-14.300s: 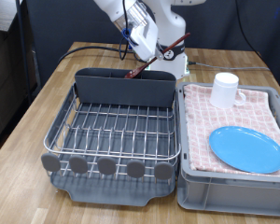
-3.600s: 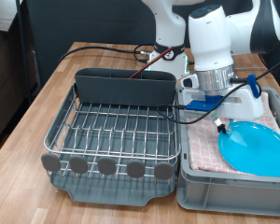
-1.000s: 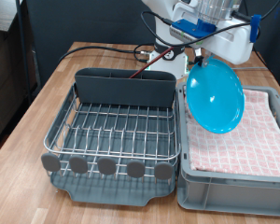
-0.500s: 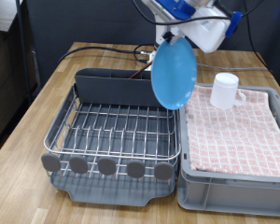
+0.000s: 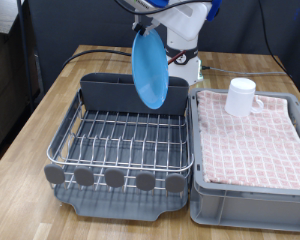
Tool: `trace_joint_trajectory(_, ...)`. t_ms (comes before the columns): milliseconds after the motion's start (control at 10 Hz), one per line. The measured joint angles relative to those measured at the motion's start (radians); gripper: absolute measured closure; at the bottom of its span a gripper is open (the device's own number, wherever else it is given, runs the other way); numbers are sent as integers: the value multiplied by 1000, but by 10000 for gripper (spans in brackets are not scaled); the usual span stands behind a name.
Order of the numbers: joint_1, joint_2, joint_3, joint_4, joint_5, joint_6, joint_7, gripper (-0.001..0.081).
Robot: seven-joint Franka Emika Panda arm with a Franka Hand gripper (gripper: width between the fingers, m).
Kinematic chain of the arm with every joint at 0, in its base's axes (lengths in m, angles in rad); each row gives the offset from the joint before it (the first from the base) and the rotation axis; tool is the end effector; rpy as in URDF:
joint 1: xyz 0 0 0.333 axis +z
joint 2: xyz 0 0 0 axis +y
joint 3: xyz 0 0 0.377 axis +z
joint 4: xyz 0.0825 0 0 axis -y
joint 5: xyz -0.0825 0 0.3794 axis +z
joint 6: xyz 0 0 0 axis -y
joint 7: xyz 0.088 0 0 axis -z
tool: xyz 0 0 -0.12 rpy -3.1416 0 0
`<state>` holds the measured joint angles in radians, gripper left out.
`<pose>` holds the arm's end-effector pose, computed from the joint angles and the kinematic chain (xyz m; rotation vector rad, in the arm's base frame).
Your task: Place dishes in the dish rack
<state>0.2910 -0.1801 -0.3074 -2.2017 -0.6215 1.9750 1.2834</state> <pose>0.4804 -0.0594 0.5098 2.3346 -1.3190 0.3640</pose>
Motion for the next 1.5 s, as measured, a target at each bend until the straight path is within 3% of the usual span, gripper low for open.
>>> trace_joint_trajectory(300,-14,0,-22,-2,-87,7,-65,783)
trace_joint_trajectory(600,-55,-3,-104,-12,-173,165,-239,783)
trace_joint_trajectory(800,-68,3,-142,-12,-176,204,-312,783)
trace_joint_trajectory(1500,-68,72,-176,-14,-226,296,-369,784)
